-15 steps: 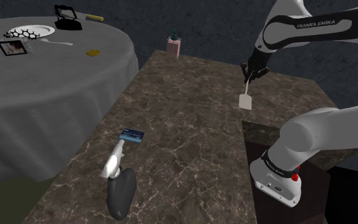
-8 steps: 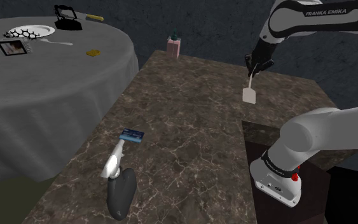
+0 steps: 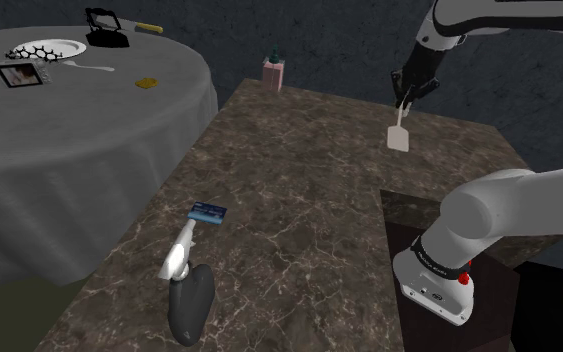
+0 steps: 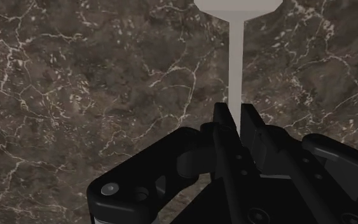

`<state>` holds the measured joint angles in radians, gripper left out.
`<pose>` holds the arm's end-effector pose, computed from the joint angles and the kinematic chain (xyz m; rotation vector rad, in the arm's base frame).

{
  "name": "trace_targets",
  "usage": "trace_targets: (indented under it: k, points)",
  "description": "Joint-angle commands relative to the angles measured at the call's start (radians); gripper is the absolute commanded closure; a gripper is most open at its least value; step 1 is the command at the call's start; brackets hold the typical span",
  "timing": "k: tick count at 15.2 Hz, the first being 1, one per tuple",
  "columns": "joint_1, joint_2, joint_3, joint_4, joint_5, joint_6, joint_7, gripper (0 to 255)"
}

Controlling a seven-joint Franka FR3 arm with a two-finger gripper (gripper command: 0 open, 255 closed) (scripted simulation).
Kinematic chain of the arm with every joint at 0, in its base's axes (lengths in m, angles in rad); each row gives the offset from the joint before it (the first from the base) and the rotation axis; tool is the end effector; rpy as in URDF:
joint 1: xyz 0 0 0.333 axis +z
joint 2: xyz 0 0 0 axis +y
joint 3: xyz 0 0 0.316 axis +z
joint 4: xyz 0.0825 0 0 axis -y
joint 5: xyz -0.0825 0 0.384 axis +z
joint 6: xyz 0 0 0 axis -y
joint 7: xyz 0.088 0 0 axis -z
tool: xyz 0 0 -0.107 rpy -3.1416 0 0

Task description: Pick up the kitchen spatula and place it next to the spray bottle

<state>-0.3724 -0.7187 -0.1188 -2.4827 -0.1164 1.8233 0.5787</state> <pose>0.2948 -0.1745 0.5288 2.7150 -1.5132 0.0912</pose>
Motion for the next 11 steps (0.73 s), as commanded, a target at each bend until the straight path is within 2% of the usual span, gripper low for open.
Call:
trace_targets:
  k: [1,11]
  points:
    - [0.001,0.004,0.002,0.029,0.002,-0.025,-0.001,255]
    - [0.005,0.022,0.010,0.175,0.011,-0.154,-0.008,255]
